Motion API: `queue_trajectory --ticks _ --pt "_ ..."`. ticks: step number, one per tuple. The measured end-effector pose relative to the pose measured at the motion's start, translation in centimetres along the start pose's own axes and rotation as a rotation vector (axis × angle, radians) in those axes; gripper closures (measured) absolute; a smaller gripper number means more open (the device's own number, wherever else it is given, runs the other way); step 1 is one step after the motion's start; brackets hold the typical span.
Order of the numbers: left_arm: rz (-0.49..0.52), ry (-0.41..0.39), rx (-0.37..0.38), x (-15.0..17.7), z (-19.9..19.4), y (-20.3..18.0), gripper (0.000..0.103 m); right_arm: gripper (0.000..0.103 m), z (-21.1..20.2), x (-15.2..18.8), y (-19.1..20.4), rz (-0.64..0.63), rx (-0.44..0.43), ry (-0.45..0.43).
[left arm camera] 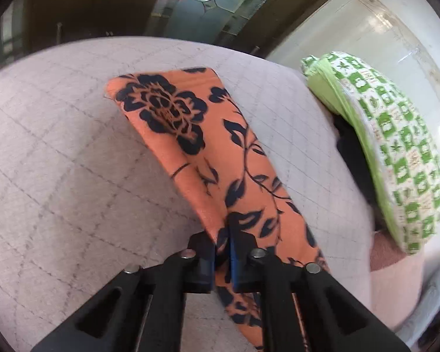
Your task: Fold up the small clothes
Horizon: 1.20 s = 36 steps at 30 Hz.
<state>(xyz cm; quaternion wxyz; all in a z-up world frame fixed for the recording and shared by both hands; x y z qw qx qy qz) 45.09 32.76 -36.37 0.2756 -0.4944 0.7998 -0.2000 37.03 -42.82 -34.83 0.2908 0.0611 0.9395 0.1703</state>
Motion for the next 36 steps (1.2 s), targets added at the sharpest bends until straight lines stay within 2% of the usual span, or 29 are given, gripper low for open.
queue_trajectory --ticks 2,5,8,10,16,19,20,21,22,23,24,25,26,27,28,30,31,32,33,34,35,36 --pt "0.028 -0.023 -0.005 0.3 -0.8 -0.7 0.097 0.087 -0.1 -0.1 0.1 0.008 0.000 0.006" --pt "0.139 -0.067 0.022 1.6 -3.2 -4.0 0.097 0.087 -0.5 -0.4 0.1 0.015 0.001 0.005" --pt "0.281 -0.097 0.087 5.0 -6.4 -9.3 0.097 0.087 -1.4 -1.0 0.0 0.020 0.018 -0.030" --pt "0.391 -0.103 0.146 8.5 -8.7 -13.1 0.097 0.087 -2.3 -1.5 -0.1 0.007 0.040 -0.064" --pt "0.664 -0.007 0.333 23.0 -13.9 -22.2 0.097 0.087 -4.6 -2.5 -1.1 0.033 0.058 -0.139" --pt "0.804 0.107 0.415 32.8 -14.8 -25.2 0.097 0.087 -5.6 -2.9 -1.9 0.045 0.070 -0.170" --pt "0.846 0.140 0.430 35.2 -15.6 -25.1 0.097 0.087 -6.0 -3.1 -2.2 0.047 0.081 -0.181" --pt "0.925 0.202 0.446 39.2 -15.9 -25.3 0.096 0.087 -6.2 -3.2 -2.6 0.051 0.091 -0.186" --pt "1.014 0.266 0.450 42.6 -15.8 -25.2 0.091 0.087 -6.5 -3.2 -2.9 0.059 0.095 -0.191" --pt "1.103 0.316 0.442 45.2 -15.7 -24.9 0.080 0.086 -6.8 -3.4 -3.3 0.074 0.090 -0.198" --pt "1.200 0.332 0.412 47.3 -15.5 -24.3 0.072 0.086 -7.0 -3.7 -3.7 0.089 0.086 -0.206" --pt "1.259 0.303 0.385 47.8 -15.4 -24.0 0.054 0.086 -7.3 -3.9 -4.1 0.104 0.085 -0.214" --pt "1.305 0.217 0.355 47.2 -15.5 -24.0 0.035 0.086 -7.6 -4.1 -4.5 0.114 0.084 -0.221" --pt "1.310 0.155 0.345 46.2 -15.8 -24.2 0.028 0.086 -7.8 -4.2 -4.8 0.121 0.083 -0.228" --pt "1.290 0.107 0.349 44.6 -16.1 -24.5 0.023 0.086 -7.9 -4.4 -5.1 0.128 0.084 -0.235" --pt "1.206 0.109 0.396 41.3 -16.9 -25.2 0.023 0.079 -8.0 -4.7 -5.4 0.142 0.079 -0.241" --pt "1.161 0.124 0.421 39.7 -16.9 -25.5 0.021 0.063 -7.8 -4.7 -5.4 0.149 0.073 -0.239" --pt "1.102 0.127 0.439 37.7 -17.1 -25.6 0.017 0.036 -7.7 -4.7 -5.2 0.157 0.063 -0.242" --pt "1.067 0.109 0.429 36.2 -16.9 -25.5 0.015 0.032 -7.7 -4.8 -4.9 0.156 0.054 -0.251" --pt "1.039 0.081 0.396 34.9 -16.6 -24.9 0.014 0.032 -7.4 -4.9 -4.3 0.137 0.049 -0.247" --pt "1.021 0.049 0.329 33.1 -15.5 -24.3 0.014 0.032 -7.1 -5.0 -3.4 0.094 0.043 -0.236" --pt "1.012 0.021 0.227 31.2 -13.8 -23.1 0.014 0.032 -6.9 -5.1 -2.4 0.041 0.047 -0.235"
Point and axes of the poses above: each gripper's, at about its wrist camera, not at the fingertips, and z roughly the way its jaws point, y to its left, x to its underside, the point moved 10 cm from there along z, roughly the way its jaws point, and after that the axes turned 11 degrees about -z, right-handed, at the moved point
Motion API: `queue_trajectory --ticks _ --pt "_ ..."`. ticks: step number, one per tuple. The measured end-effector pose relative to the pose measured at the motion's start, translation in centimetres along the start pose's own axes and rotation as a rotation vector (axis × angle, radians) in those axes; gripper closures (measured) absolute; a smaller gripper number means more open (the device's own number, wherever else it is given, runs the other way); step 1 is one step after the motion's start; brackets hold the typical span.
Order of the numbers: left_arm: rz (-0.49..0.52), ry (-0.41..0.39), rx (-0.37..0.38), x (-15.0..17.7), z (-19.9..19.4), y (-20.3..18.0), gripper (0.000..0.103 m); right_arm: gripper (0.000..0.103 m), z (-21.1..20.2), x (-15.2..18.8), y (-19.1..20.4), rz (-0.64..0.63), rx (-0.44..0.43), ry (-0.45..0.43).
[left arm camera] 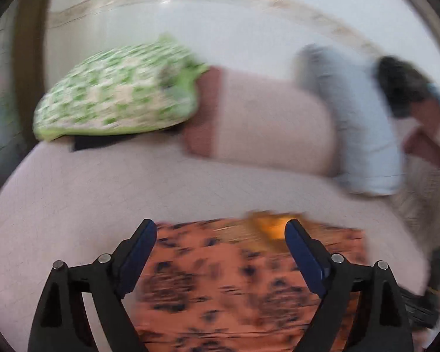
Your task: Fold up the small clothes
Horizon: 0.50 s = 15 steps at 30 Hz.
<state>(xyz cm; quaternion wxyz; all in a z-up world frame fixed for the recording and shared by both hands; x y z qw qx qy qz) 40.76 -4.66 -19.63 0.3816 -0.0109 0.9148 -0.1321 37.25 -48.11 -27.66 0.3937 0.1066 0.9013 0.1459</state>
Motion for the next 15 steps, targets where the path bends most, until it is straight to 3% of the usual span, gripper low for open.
queue_trajectory --ticks 3,6,10,13,15 --pt "-0.066 0.089 -0.166 1.7 3.4 6.3 0.014 0.032 0.5 0.3 4.1 -0.251 0.042 0.004" --pt "-0.123 0.186 -0.252 3.8 5.5 9.9 0.014 0.032 1.8 1.7 7.8 -0.439 0.049 0.052" --pt "-0.036 0.207 -0.347 5.6 6.2 11.3 0.014 0.032 3.5 3.4 10.6 -0.666 0.130 0.083" --pt "0.014 0.273 -0.358 7.5 8.1 11.4 0.014 0.034 5.0 3.7 11.8 -0.757 0.179 0.083" --pt "-0.001 0.310 -0.313 8.8 8.7 11.4 0.014 0.035 6.1 3.5 11.3 -0.813 0.289 0.082"
Point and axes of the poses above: each gripper's, at about its wrist camera, not at the fingertips, and z roughly the way its jaws point, y to its left, x to its underside, the point moved 10 cm from there along z, roughly the way its jaws point, and after that the axes turned 11 degrees about -z, right-handed, at the moved point
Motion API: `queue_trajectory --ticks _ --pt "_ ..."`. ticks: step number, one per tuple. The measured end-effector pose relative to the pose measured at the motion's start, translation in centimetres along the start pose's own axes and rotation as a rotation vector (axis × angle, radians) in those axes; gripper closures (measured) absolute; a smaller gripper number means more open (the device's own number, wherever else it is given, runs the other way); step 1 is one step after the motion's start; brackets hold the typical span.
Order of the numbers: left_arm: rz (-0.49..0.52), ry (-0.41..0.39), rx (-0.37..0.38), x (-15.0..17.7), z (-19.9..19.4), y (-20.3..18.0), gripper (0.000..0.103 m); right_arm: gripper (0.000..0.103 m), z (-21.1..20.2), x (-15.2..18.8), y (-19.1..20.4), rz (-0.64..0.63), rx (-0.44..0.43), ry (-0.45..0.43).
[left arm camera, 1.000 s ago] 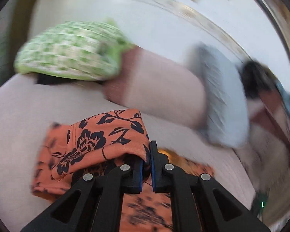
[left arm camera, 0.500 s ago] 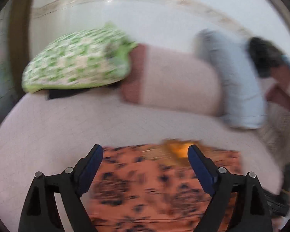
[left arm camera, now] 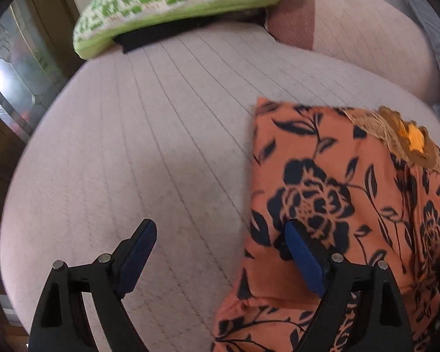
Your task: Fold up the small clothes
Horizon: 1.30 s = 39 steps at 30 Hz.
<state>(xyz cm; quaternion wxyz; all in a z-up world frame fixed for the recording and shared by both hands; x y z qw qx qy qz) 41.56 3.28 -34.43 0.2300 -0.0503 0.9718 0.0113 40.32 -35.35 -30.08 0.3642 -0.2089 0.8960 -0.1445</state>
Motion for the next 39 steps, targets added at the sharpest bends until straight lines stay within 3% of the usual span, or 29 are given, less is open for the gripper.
queue_trajectory --ticks 1,2,4,5,7,10,11,13,15,16,17,18,19,24,25,26,29,33,36,37,39 --pt "-0.003 0.000 0.007 0.2 -0.1 0.1 0.014 0.043 0.7 0.3 -0.3 -0.006 0.043 0.031" --pt "0.000 -0.002 0.014 0.2 -0.2 0.2 0.014 0.067 1.5 0.9 -0.7 0.007 0.067 0.070" --pt "0.001 -0.001 0.019 0.1 -0.4 0.4 0.014 0.077 2.0 1.5 -2.4 0.095 0.080 0.088" --pt "-0.001 0.002 0.020 0.1 -0.4 0.4 0.012 0.087 1.9 1.6 -3.4 0.145 0.097 0.090" --pt "-0.004 0.006 0.016 -0.3 0.1 0.7 0.012 0.093 1.2 2.7 -6.5 0.295 0.120 0.104" --pt "-0.001 0.010 0.015 -0.7 0.1 0.8 0.012 0.093 1.1 7.1 -11.1 0.563 0.103 0.200" --pt "-0.004 0.014 0.011 -0.7 0.1 0.9 0.012 0.094 0.7 7.8 -11.9 0.606 0.080 0.182" --pt "-0.009 0.011 -0.004 -0.7 0.4 0.4 0.012 0.089 -1.0 5.8 -11.7 0.555 0.039 0.079" --pt "0.022 -0.021 -0.038 -1.0 0.0 0.1 0.012 0.085 -2.9 1.6 -8.7 0.438 -0.087 -0.060" --pt "0.037 -0.029 -0.052 -1.0 0.0 0.0 0.012 0.070 -3.6 -0.1 -6.7 0.399 -0.156 -0.109" --pt "0.049 -0.034 -0.064 -0.9 0.1 -0.1 0.012 0.036 -4.1 -1.1 -4.5 0.365 -0.210 -0.134" --pt "0.047 -0.036 -0.066 -0.9 0.0 -0.1 0.012 0.024 -4.3 -1.7 -2.9 0.344 -0.243 -0.148" --pt "0.041 -0.034 -0.062 -1.0 0.0 0.0 0.012 0.019 -4.2 -2.2 -1.3 0.324 -0.273 -0.162" --pt "0.041 -0.023 -0.047 -0.9 0.2 -0.1 0.012 0.021 0.1 -3.3 2.2 0.279 -0.281 -0.052" --pt "0.040 -0.021 -0.041 -0.9 0.2 0.0 0.012 0.029 1.3 -3.0 2.5 0.263 -0.258 -0.009" --pt "0.039 -0.017 -0.033 -0.9 0.3 0.0 0.012 0.066 2.9 -2.3 2.4 0.247 -0.218 0.060" --pt "0.024 0.005 -0.003 -1.0 0.6 0.2 0.012 0.095 3.4 -1.2 0.7 0.317 -0.188 0.103" --pt "-0.003 0.022 0.013 -1.2 0.7 0.5 0.012 0.096 -0.6 1.2 -5.9 0.362 0.007 0.072" --pt "0.009 0.010 0.001 -1.1 0.7 0.4 0.012 0.093 -4.2 6.0 -14.5 0.612 0.125 0.037" --pt "0.013 0.008 -0.004 -1.0 0.6 0.4 0.012 0.085 -5.1 8.1 -16.9 0.703 0.112 0.013" --pt "0.014 0.004 -0.017 -1.0 0.4 0.4 0.012 0.047 -5.6 11.5 -19.5 0.836 0.126 0.047"
Point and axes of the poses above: each gripper's, at about its wrist camera, not at the fingertips, and z roughly the way its jaws point, y to its left, x to its underside, the point moved 10 cm from there along z, roughly the way its jaws point, and after that the axes turned 11 degrees about -z, right-handed, at the moved point
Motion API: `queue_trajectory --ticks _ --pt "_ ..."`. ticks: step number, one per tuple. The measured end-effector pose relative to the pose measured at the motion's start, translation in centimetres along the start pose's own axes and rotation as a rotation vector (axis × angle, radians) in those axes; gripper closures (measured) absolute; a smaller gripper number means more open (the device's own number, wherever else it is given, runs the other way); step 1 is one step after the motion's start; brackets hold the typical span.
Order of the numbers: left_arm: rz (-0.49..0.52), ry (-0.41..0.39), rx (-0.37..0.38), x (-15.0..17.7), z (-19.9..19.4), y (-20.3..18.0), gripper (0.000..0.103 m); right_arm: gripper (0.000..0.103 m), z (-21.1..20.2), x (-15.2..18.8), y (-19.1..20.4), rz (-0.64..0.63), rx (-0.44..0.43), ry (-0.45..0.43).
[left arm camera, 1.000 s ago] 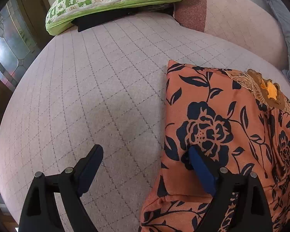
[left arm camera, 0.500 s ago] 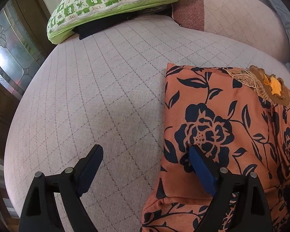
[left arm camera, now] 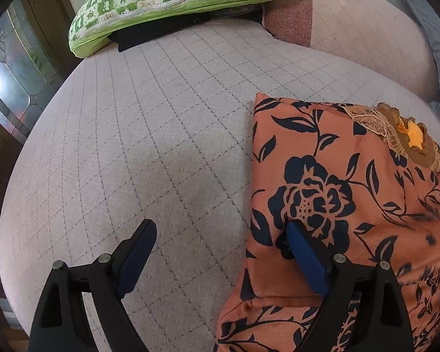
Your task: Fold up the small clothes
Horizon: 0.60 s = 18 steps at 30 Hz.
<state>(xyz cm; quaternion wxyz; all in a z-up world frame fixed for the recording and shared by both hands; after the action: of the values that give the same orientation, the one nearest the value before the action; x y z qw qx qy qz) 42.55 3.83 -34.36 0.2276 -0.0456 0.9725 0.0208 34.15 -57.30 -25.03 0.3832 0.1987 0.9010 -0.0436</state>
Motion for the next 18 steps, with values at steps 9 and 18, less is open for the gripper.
queue_trajectory --ticks 9,18 --pt "0.011 -0.164 -0.089 -1.4 -4.3 -0.9 0.012 0.047 1.2 0.8 3.8 -0.049 -0.182 -0.020" --pt "0.083 -0.073 -0.103 0.1 -0.5 -2.4 0.012 0.067 8.0 6.4 7.3 -0.108 -0.239 0.275"
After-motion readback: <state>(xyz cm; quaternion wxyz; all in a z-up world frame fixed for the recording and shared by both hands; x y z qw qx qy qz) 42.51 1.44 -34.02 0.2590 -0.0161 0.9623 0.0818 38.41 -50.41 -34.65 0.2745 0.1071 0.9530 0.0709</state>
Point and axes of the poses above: each gripper's, at about its wrist camera, not at the fingertips, and z roughly the way its jaws point, y to its left, x to its underside, the point moved 10 cm from there along z, roughly the way its jaws point, and after that the axes turned 11 degrees about -z, right-handed, at the moved point
